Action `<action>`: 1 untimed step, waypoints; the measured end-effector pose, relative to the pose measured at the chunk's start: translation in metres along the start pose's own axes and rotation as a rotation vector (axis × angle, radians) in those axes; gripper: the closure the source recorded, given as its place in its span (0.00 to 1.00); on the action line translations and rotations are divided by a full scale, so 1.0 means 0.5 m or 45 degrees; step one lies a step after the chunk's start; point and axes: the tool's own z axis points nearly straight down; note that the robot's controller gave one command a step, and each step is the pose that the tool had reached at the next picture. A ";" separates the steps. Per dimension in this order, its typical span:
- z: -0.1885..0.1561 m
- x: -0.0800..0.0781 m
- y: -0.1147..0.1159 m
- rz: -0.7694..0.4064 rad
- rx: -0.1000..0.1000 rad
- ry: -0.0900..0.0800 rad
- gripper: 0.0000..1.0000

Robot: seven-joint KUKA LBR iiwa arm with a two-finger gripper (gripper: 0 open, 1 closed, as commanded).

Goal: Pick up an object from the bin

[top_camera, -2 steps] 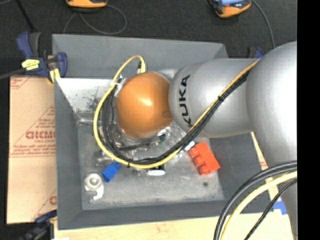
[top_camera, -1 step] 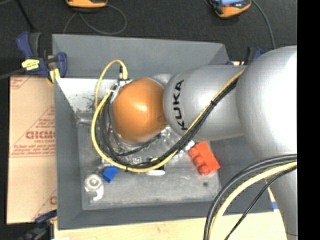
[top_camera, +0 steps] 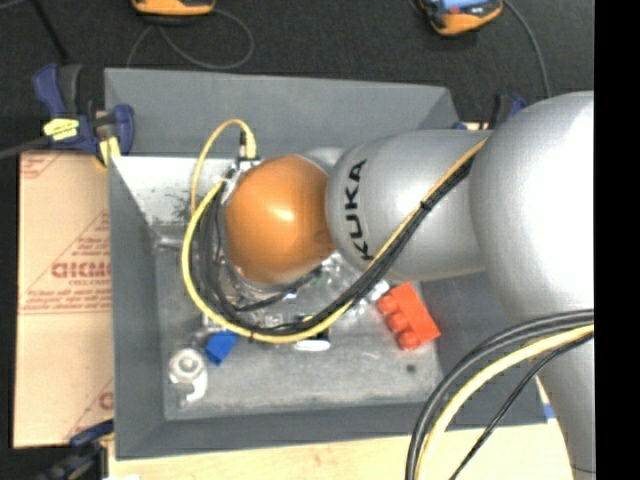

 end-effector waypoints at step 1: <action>0.000 0.000 0.000 0.000 -0.002 0.001 1.00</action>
Offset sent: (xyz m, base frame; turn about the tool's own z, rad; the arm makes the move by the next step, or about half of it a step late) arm 0.0000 0.0000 0.0000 0.0000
